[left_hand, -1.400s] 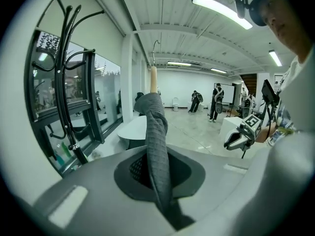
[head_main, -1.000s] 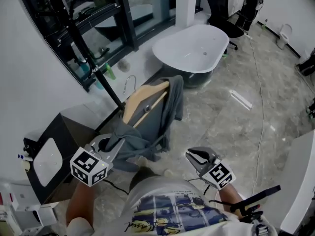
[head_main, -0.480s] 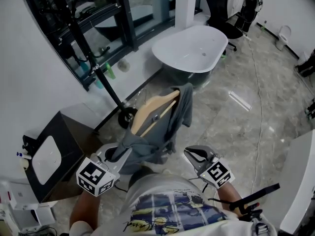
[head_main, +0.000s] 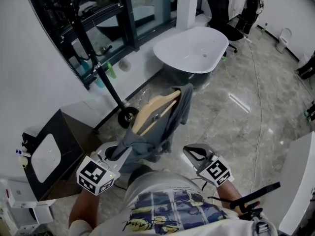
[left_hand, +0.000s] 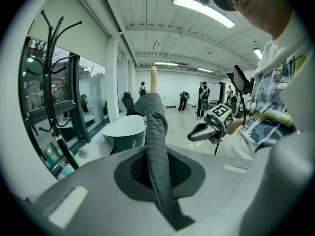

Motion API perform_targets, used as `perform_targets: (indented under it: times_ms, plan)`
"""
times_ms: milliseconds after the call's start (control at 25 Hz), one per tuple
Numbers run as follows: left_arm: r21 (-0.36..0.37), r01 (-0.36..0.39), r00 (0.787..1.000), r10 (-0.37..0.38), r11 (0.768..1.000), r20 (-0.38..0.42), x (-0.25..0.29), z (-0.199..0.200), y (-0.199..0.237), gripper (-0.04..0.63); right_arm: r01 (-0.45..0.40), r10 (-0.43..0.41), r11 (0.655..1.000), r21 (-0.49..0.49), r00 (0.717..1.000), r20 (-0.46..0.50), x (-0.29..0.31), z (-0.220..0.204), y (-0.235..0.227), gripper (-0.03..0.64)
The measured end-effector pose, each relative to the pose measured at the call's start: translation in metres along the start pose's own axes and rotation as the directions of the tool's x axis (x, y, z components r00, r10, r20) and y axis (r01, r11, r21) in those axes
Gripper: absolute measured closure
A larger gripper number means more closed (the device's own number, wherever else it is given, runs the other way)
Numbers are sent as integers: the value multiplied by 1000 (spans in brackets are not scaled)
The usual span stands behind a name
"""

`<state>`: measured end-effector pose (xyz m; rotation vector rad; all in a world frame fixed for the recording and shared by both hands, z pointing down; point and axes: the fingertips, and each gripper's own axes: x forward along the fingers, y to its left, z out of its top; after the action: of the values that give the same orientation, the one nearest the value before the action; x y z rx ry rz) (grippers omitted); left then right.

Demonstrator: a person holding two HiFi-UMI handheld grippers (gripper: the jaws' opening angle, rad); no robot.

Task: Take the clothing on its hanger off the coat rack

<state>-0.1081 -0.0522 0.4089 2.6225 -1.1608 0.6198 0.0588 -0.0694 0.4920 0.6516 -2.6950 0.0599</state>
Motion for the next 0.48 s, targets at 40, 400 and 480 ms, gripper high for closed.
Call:
perform_targets:
  times_ms: [40, 400, 480]
  plan:
    - [-1, -2, 1000, 2, 1000, 0, 0, 0, 1, 588, -2, 2, 1000, -3, 1000, 2, 1, 2, 0, 606]
    - [-4, -13, 1000, 13, 1000, -5, 0, 2, 8, 588, -11, 11, 1000, -19, 1000, -2, 4, 6, -2, 614]
    - [-5, -14, 1000, 14, 1000, -7, 0, 2, 9, 588, -11, 10, 1000, -18, 1000, -4, 4, 5, -2, 614]
